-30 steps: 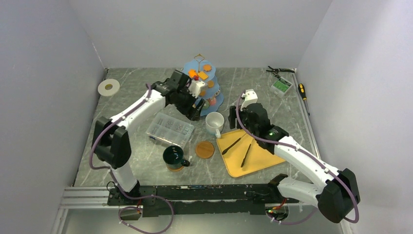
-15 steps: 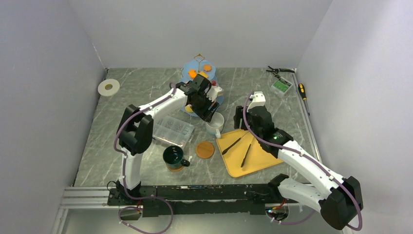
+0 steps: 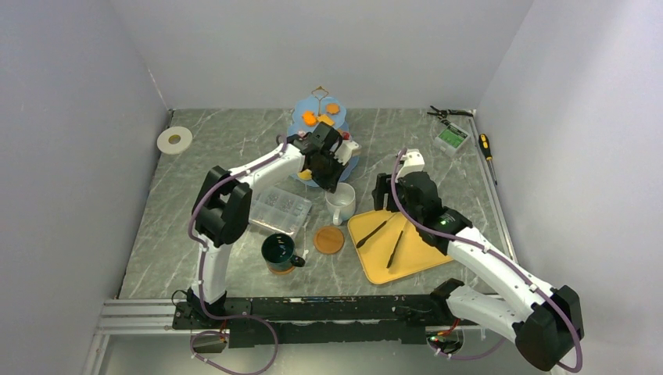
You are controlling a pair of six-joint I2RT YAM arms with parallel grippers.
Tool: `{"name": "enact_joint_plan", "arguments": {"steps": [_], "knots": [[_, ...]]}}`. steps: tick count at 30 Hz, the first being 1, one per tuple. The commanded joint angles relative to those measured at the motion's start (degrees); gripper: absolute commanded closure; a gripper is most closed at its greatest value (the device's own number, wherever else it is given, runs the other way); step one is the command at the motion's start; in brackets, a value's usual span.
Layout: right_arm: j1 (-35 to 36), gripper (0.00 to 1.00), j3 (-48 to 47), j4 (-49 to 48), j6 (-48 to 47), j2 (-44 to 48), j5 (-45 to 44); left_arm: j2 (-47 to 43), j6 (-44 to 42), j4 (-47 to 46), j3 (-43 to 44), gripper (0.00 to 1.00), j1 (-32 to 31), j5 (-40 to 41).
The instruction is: Serve the afternoon tea
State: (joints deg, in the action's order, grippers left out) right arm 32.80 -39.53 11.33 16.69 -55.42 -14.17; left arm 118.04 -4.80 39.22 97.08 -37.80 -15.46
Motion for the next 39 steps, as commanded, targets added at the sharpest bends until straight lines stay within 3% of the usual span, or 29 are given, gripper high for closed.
{"name": "enact_joint_plan", "arguments": {"steps": [1,5,10,21,28,34,39], "knots": [[-0.2,0.25,-1.5,-0.2,-1.7,0.0,5.4,-3.3,2.0,-2.5,-0.9,0.97,-0.3,0.0],[0.3,0.21,-3.0,0.7,-1.5,-0.2,8.1,-5.3,3.9,-0.3,-0.5,0.97,-0.3,2.1],[5.0,0.18,-5.5,2.8,-0.5,-0.9,4.8,-8.8,8.6,2.9,0.9,0.97,-0.2,4.4],[24.4,0.17,-14.3,6.9,5.4,-10.4,-10.0,-16.0,15.3,11.4,5.1,0.97,0.4,5.9],[30.6,0.32,-20.1,9.3,9.5,-20.1,-23.0,-20.7,16.0,13.3,2.9,0.97,0.4,6.2],[30.9,0.44,-26.6,11.4,7.8,-27.2,-26.2,-23.5,16.2,12.5,-0.1,0.97,0.5,5.7],[31.3,0.63,-30.6,13.1,7.3,-30.5,-27.4,-24.4,15.7,12.6,-0.5,0.97,0.8,5.1]]}}
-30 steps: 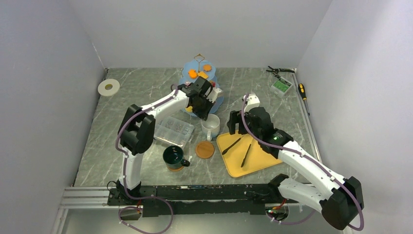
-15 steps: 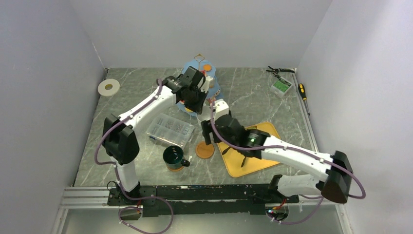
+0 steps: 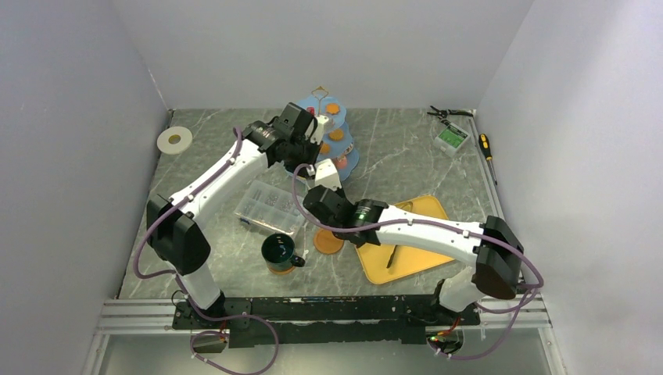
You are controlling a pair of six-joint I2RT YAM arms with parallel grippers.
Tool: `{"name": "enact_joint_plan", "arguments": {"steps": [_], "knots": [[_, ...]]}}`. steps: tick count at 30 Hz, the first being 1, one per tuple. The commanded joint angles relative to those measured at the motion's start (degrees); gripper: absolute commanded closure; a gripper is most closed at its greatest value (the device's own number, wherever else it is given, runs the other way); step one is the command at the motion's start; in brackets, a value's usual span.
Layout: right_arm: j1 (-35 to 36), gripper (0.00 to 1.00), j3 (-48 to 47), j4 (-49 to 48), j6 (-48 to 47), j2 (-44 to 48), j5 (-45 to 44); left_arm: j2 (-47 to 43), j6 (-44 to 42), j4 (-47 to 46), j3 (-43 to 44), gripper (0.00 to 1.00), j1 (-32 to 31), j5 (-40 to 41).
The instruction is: Serve the afternoon tea
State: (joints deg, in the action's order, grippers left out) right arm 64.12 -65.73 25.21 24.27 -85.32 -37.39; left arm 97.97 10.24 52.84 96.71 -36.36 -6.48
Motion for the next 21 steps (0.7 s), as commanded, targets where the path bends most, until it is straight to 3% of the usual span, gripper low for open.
{"name": "enact_joint_plan", "arguments": {"steps": [1,8,10,12,13,17,21], "knots": [[-0.1,0.67,-4.7,-0.8,-0.3,-0.9,-4.2,-4.3,0.5,-1.0,-0.3,0.97,-0.6,-4.2],[-0.1,0.98,-4.6,-1.3,-1.4,-1.7,-2.9,-5.1,-1.1,-1.8,-0.8,0.97,-0.4,-6.4],[-0.1,1.0,-2.8,-3.6,-2.7,-0.5,-2.2,-5.5,-2.5,-1.7,-0.8,0.91,-0.4,-7.6],[-0.1,1.0,0.1,-7.5,-5.1,1.7,-0.7,-6.0,-3.5,-1.2,-0.6,0.75,-0.3,-8.1],[-0.1,1.0,1.8,-9.5,-6.2,3.1,0.2,-6.3,-3.9,-1.0,-0.5,0.57,-0.2,-8.1],[-0.2,1.0,7.6,-15.5,-10.5,7.8,4.5,-7.9,-5.2,0.1,-0.3,0.11,0.5,-7.7],[-0.4,1.0,9.9,-15.6,-11.7,9.9,8.4,-8.6,-6.5,3.6,2.0,0.07,4.9,-11.9]]}}
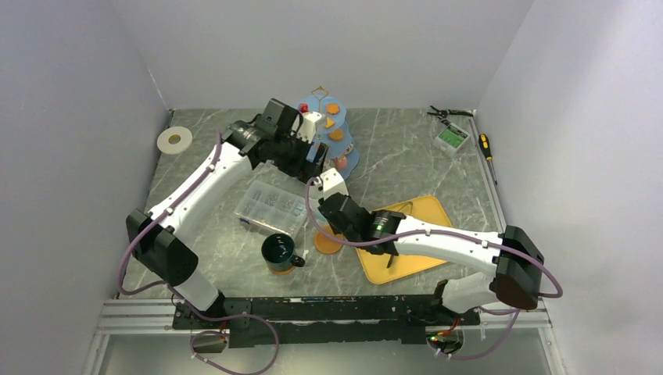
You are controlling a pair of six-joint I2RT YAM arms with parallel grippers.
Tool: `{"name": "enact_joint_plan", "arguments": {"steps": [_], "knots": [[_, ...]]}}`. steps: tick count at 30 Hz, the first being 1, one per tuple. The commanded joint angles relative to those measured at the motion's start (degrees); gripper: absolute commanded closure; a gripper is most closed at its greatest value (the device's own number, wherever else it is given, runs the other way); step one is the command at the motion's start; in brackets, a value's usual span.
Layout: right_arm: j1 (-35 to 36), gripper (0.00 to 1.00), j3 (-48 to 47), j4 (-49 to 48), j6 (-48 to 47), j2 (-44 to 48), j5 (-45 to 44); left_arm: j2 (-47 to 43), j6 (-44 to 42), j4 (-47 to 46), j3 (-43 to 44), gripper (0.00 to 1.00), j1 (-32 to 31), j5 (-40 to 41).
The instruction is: Serve the afternoon tea
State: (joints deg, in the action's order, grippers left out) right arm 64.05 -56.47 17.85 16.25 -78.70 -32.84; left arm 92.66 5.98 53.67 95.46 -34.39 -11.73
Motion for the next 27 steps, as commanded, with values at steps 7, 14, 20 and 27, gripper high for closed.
{"name": "enact_joint_plan", "arguments": {"steps": [7,14,20,27], "knots": [[0.1,1.0,6.5,-7.6,-1.2,6.4,10.7,-5.2,-5.0,7.0,3.7,0.07,15.9,-14.1],[2.3,1.0,13.4,-12.4,-1.3,9.6,8.4,-3.1,-10.0,14.0,7.3,0.07,23.2,-9.8],[6.6,1.0,17.2,-16.6,-1.3,9.0,1.7,-3.2,-10.1,12.5,6.8,0.07,31.8,-13.1],[9.6,1.0,21.5,-24.7,-0.6,8.0,-5.0,-4.6,-10.3,9.2,3.7,0.07,34.2,-13.4]]}}
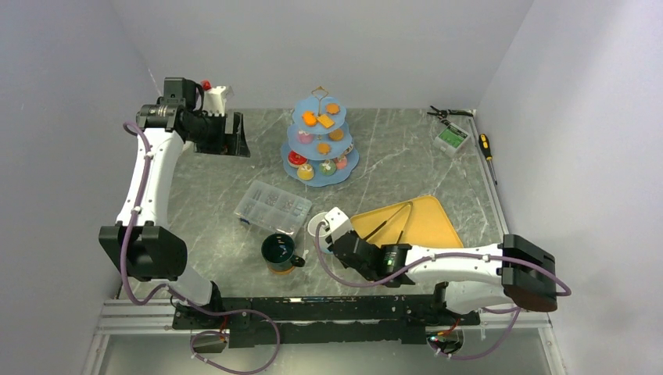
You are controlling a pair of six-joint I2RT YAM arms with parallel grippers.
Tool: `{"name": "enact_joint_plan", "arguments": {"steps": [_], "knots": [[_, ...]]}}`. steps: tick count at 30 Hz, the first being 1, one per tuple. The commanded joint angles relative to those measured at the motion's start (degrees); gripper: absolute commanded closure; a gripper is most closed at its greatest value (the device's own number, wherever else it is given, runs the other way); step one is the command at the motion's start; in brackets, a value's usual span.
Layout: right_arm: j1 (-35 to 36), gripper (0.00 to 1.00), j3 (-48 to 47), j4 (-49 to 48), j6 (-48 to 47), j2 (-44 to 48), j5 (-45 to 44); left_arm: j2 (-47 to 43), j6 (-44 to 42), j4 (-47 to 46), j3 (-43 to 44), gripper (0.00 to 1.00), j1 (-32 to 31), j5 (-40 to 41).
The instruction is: Serve the afternoon tea
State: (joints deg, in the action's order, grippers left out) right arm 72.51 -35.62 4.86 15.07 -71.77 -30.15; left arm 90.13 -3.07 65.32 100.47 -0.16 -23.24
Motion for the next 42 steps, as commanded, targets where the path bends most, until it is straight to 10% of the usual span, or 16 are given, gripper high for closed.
{"name": "enact_joint_plan", "arguments": {"steps": [1,21,42], "knots": [[1.6,1.0,1.2,-13.0,0.6,0.7,-8.5,-2.2,-1.3,-3.0,-1.6,0.07,0.6,-1.7],[4.8,0.99,9.8,-21.2,5.9,-4.1,-10.5,-3.0,-2.3,-4.2,-2.0,0.07,3.0,-2.0],[8.4,0.46,8.7,-15.4,10.5,-7.5,-14.6,-5.0,-2.6,-4.9,-1.8,0.07,3.0,-1.8]]}}
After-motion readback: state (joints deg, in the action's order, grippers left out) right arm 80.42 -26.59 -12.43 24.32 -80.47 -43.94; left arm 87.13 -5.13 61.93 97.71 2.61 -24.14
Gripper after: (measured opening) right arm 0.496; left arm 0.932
